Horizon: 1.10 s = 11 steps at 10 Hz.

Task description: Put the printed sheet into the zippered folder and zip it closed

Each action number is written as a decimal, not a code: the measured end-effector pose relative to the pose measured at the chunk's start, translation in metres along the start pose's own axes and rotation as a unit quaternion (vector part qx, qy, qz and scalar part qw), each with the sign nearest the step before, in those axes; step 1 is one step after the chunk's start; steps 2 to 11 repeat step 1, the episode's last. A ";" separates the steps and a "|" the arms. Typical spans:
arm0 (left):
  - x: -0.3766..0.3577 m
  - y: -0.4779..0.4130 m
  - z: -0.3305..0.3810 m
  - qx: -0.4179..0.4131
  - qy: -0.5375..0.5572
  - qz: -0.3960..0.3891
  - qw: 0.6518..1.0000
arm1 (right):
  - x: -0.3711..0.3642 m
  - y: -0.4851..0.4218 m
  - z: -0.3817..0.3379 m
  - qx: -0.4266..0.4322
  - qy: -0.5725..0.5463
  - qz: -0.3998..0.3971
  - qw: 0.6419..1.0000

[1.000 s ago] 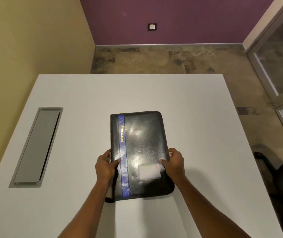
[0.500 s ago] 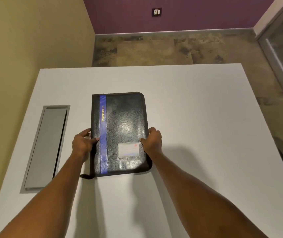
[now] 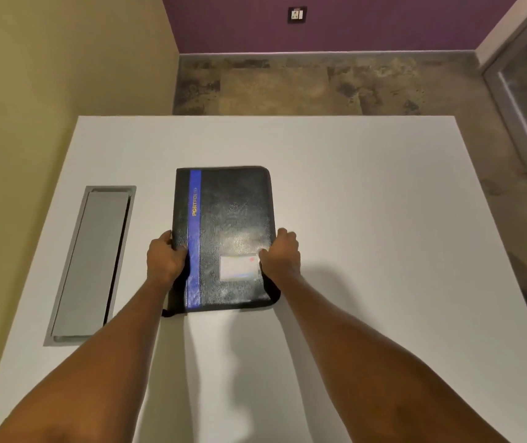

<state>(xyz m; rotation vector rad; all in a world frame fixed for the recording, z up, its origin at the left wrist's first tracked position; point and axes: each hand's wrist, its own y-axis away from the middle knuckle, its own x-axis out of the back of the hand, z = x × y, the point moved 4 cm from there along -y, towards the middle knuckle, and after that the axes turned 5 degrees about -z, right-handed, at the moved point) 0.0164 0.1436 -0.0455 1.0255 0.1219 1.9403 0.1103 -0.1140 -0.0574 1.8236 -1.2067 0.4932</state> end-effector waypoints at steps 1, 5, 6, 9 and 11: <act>-0.006 0.024 0.006 -0.056 -0.097 0.041 0.993 | 0.006 0.019 -0.005 0.049 0.084 0.035 0.995; -0.006 0.024 0.006 -0.056 -0.097 0.041 0.993 | 0.006 0.019 -0.005 0.049 0.084 0.035 0.995; -0.006 0.024 0.006 -0.056 -0.097 0.041 0.993 | 0.006 0.019 -0.005 0.049 0.084 0.035 0.995; -0.006 0.024 0.006 -0.056 -0.097 0.041 0.993 | 0.006 0.019 -0.005 0.049 0.084 0.035 0.995; -0.006 0.024 0.006 -0.056 -0.097 0.041 0.993 | 0.006 0.019 -0.005 0.049 0.084 0.035 0.995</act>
